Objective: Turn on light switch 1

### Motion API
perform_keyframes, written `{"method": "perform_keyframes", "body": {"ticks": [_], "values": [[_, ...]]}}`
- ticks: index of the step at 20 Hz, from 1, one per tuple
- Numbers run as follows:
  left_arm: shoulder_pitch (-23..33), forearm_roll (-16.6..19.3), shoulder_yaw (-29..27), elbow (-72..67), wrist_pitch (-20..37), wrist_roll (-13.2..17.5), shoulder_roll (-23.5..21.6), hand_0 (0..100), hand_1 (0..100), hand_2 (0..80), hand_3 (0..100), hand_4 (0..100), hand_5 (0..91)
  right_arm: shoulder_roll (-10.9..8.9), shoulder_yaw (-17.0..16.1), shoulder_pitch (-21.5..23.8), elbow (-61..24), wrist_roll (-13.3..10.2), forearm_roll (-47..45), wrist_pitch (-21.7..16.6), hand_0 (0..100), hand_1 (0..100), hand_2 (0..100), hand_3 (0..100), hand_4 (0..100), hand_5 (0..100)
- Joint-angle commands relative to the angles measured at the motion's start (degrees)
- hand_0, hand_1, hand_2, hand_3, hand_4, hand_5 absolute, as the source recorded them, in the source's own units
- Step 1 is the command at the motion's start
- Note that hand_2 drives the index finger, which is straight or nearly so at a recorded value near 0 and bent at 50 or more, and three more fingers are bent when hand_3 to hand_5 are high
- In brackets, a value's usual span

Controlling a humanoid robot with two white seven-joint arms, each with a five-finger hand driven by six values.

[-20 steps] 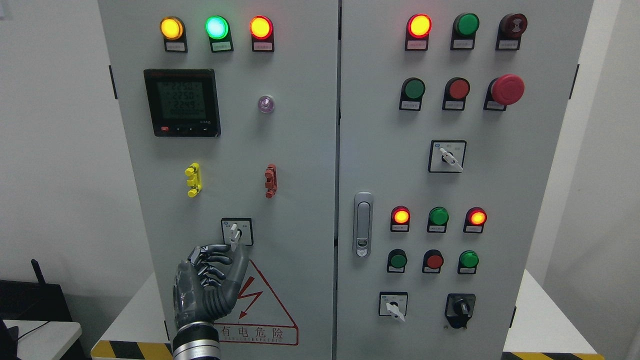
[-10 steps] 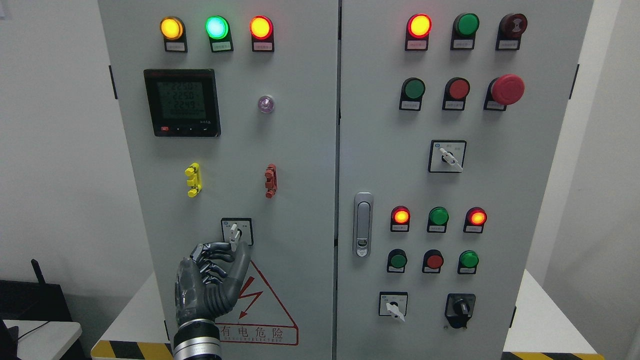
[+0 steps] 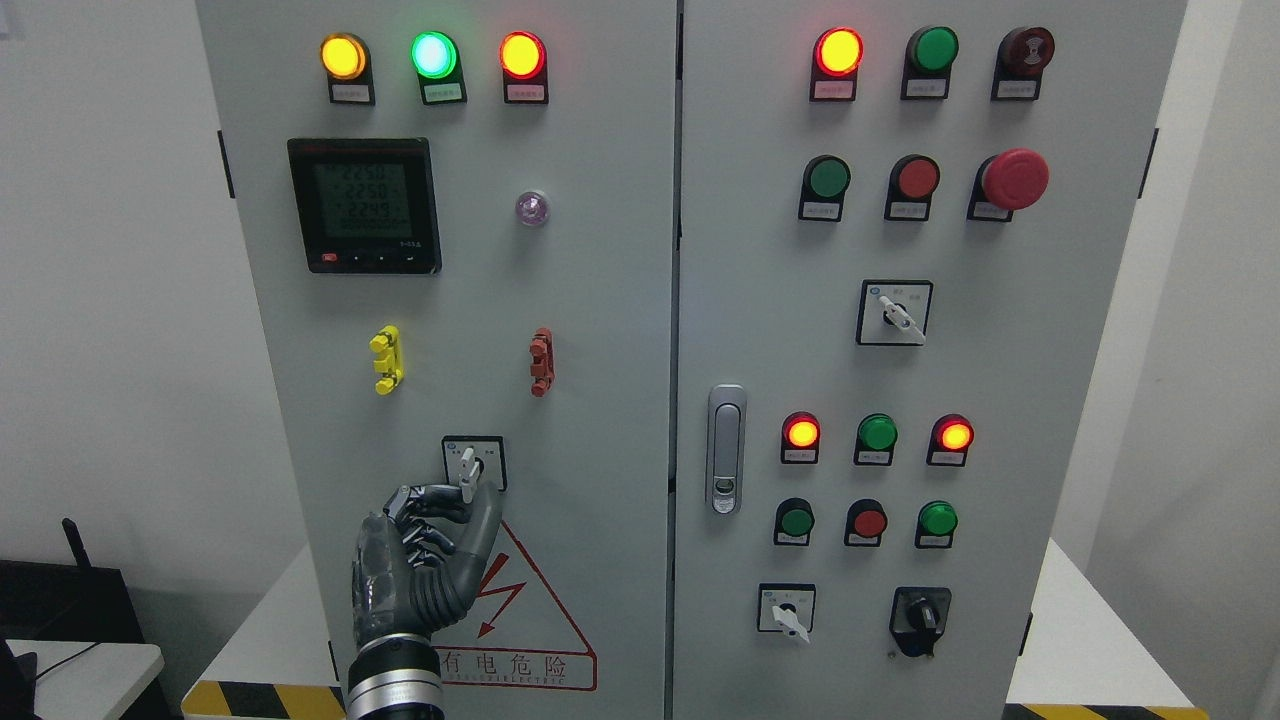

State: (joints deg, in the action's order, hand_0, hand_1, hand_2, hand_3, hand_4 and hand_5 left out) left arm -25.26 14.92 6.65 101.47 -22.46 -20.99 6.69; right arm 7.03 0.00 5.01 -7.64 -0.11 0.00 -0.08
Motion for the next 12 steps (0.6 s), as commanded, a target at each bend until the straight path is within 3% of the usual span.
{"method": "perform_keyframes", "body": {"ticks": [1,12], "values": [[-0.3,0.0,-0.4,0.4,-0.6,0.0,0.0,20,51,48.9,68,82,77.6,0.0,1.1,0.0,0.0,0.0,-1.5,0.0,12,39,0,0,0,0],[-1.6,0.1,-0.8,0.4,-1.9,0.0,-0.1,21,50,49.0,67,83,77.5,0.0,1.1,0.0,0.0,0.0,-1.5,0.0,12,39,0,0,0,0]]}}
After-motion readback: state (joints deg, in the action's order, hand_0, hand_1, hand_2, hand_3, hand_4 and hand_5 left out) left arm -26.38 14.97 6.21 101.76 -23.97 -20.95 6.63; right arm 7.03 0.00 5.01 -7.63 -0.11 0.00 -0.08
